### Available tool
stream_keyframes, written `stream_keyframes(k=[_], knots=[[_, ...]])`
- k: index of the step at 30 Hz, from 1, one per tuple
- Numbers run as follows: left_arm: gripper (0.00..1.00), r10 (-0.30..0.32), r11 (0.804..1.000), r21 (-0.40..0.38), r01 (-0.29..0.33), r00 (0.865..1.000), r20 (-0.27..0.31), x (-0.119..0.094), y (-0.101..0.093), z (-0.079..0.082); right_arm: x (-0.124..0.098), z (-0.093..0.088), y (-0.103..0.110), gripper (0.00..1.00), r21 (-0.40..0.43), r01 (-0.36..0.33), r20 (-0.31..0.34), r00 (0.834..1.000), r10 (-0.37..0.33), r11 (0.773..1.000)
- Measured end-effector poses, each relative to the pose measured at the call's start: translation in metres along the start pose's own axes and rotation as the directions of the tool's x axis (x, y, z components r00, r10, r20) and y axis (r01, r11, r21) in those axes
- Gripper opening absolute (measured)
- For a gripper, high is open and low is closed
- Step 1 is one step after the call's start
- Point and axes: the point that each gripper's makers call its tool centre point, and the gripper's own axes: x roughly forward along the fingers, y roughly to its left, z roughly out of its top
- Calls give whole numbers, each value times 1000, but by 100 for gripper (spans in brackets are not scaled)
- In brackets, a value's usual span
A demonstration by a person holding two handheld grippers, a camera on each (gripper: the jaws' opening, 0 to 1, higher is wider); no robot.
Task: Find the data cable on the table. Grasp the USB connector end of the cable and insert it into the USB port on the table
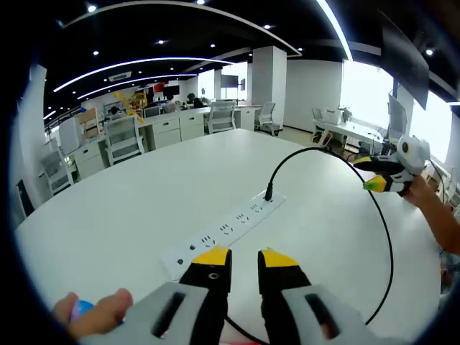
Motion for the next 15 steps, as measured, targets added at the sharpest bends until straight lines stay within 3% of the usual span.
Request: stream_keyframes(k=[15], knots=[[16,1,1000,1,-1,1000,-1,0,0,-1,-27,-21,13,41,80,23,36,999,-26,997]])
